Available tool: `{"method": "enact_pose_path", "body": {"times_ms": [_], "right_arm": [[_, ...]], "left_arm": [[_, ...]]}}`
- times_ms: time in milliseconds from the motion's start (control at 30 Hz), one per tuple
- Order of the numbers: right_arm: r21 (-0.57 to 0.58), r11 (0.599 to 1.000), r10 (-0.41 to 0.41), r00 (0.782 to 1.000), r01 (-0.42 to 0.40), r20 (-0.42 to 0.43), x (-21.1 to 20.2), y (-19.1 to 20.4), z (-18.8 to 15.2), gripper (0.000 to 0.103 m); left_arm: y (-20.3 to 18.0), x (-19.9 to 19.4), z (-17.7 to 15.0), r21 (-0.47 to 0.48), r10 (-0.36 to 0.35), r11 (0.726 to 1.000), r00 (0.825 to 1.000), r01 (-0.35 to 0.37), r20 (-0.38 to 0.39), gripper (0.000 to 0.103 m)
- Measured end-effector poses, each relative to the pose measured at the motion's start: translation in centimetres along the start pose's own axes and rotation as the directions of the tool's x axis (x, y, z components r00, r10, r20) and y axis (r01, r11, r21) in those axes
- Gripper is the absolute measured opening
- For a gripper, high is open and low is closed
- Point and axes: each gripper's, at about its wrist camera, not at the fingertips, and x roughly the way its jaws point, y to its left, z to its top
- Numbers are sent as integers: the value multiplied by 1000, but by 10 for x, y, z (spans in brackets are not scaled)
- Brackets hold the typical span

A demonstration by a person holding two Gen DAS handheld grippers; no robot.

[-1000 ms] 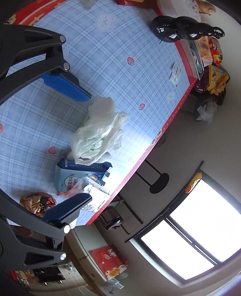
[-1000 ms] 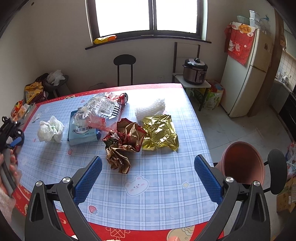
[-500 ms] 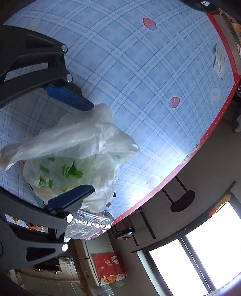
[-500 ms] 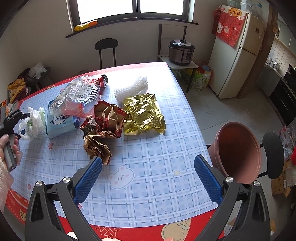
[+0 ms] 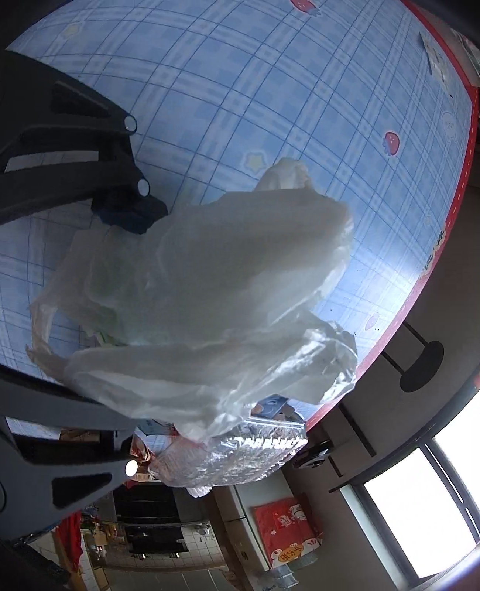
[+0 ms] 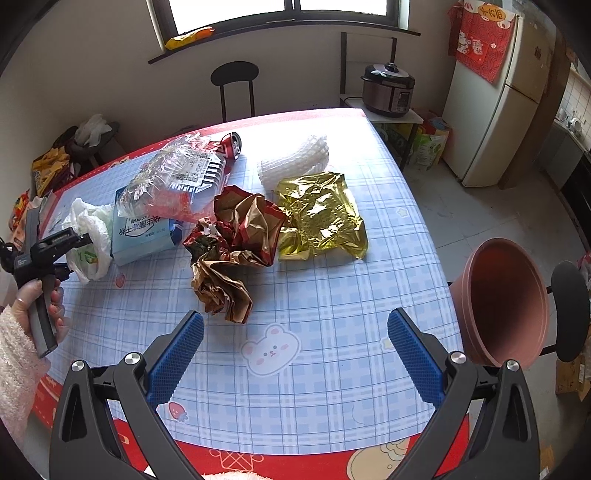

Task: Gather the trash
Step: 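Reach the left tool to the white plastic bag and close on it, then grasp the crumpled brown paper wrappers with the right tool while the left tool holds the bag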

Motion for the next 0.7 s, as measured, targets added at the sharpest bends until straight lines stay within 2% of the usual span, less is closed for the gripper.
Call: {"method": "enact_pose_path", "body": {"times_ms": [100,200,367,433,533,700], "right_arm": [[-11,998,59,998,-59,-29,7,3,-2,98],[-36,997,70,997,-72,-42,14,8,-4,98],[-80,991,105,993,-109,-49,28,19,-2,95],[-99,986,132,990,-136,-47,35,25,0,90],[-142,973,185,983,-183,-4,43,37,3,89],[-186,964,189,982,-188,-14,71,61,12,85]], "left_arm": [[-6,-15,-10,56,44,997,999,-46,31,42],[-9,-32,-23,86,65,994,997,-69,51,35],[-8,-64,-47,88,81,992,993,-89,84,33],[-8,-76,-57,81,88,992,991,-96,102,33],[0,-91,-75,48,81,995,990,-87,120,33],[5,-100,-98,16,86,996,989,-88,119,33]]}}
